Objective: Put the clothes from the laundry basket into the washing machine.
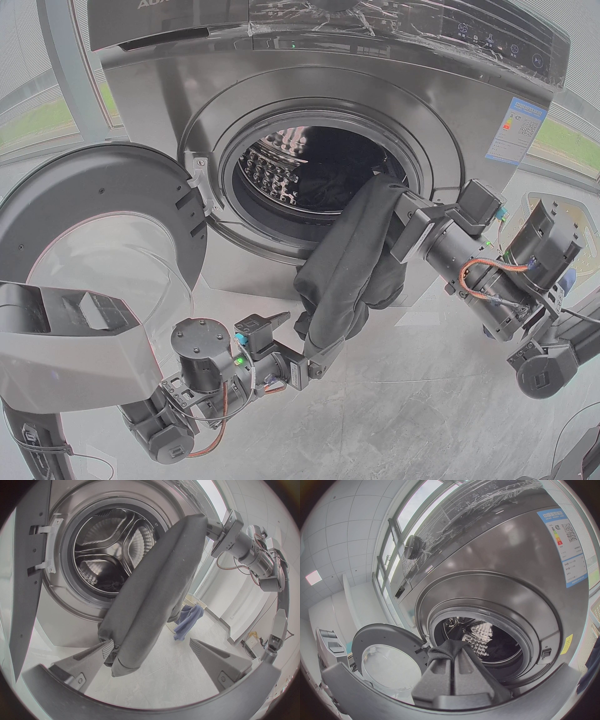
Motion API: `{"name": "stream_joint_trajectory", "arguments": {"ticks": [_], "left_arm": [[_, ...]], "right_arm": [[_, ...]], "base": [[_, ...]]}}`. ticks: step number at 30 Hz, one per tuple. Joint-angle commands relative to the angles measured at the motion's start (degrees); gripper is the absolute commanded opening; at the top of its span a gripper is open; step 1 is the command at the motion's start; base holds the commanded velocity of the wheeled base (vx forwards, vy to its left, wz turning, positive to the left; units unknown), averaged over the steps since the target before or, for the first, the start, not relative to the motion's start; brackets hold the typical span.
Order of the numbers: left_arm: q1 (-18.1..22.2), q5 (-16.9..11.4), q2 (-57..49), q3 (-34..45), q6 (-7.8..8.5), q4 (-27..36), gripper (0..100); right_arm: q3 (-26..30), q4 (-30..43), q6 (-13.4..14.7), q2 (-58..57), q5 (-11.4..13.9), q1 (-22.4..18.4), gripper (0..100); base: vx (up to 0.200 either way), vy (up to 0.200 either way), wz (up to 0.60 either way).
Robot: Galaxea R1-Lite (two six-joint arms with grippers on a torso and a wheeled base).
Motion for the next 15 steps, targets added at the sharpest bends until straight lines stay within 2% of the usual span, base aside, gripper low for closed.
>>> {"name": "stream_joint_trajectory", "arguments": {"ticks": [1, 11, 15], "left_arm": [[-0.4, 0.0, 1.0, -0.5, 0.1, 0.0, 100], [0.3, 0.5, 8.4, -7.5, 0.1, 0.0, 100], [1.5, 0.8, 13.0, -12.6, 0.18, 0.0, 100]], "right_arm": [[-1.3, 0.1, 0.0, 0.5, 0.0, 0.0, 0], [-2.5, 1.1, 0.1, 0.3, -0.9, 1.3, 0], [-2.2, 1.2, 0.1, 0.0, -0.9, 1.3, 0]], "base": [[0.0, 0.0, 0.0], [0.0, 0.0, 0.0], [0.0, 0.0, 0.0]]}}
